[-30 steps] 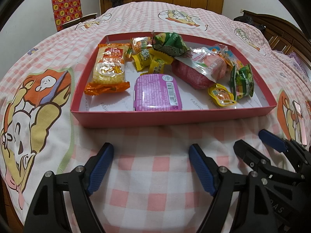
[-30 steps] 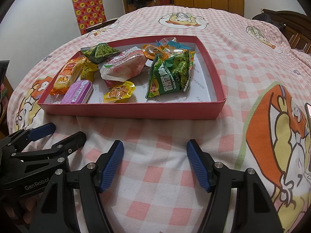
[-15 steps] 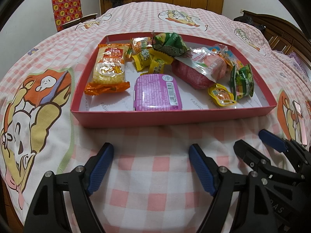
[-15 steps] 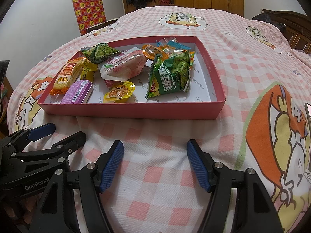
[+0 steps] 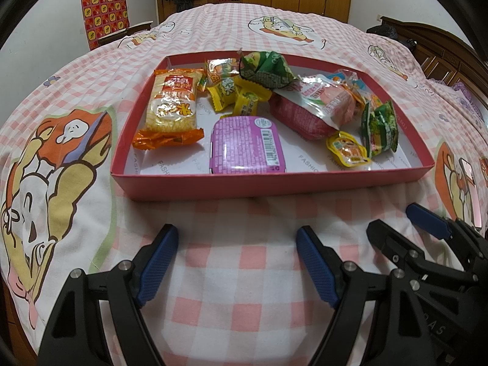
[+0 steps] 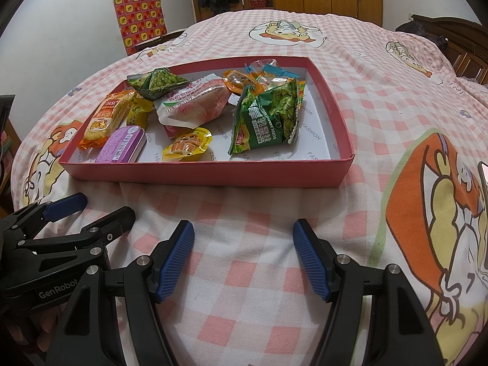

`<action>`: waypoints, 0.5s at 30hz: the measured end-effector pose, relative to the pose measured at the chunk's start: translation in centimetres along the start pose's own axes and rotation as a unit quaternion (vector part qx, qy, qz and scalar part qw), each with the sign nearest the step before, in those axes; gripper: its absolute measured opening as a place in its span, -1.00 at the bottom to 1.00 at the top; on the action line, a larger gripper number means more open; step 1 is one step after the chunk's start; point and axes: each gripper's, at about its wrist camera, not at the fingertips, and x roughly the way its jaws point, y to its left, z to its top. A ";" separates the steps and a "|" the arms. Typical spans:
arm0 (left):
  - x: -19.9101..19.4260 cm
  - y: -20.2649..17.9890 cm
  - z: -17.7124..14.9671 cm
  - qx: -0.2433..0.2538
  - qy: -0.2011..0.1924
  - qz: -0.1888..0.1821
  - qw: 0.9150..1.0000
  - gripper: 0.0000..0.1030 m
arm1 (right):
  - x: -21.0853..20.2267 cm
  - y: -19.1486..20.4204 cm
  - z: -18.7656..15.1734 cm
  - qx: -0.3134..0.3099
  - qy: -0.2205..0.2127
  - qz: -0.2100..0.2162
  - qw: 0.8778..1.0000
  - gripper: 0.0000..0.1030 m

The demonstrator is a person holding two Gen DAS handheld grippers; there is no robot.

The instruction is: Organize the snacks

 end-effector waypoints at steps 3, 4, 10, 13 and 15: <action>0.0 0.0 0.0 0.000 0.000 0.000 1.000 0.62 | 0.0 0.0 0.0 0.000 0.000 0.000 1.000 0.35; 0.0 0.0 0.0 0.000 0.000 0.000 1.000 0.62 | 0.0 0.0 0.0 0.000 0.000 0.000 1.000 0.35; 0.0 0.0 0.0 0.000 0.000 0.000 1.000 0.62 | 0.0 0.0 0.0 0.000 0.000 0.000 1.000 0.35; 0.0 0.0 0.0 0.000 -0.002 0.000 1.000 0.62 | 0.0 0.0 0.0 0.000 0.000 -0.001 1.000 0.35; -0.1 0.0 0.1 0.000 -0.003 0.000 1.000 0.62 | 0.0 0.1 -0.1 -0.001 -0.001 -0.001 1.000 0.35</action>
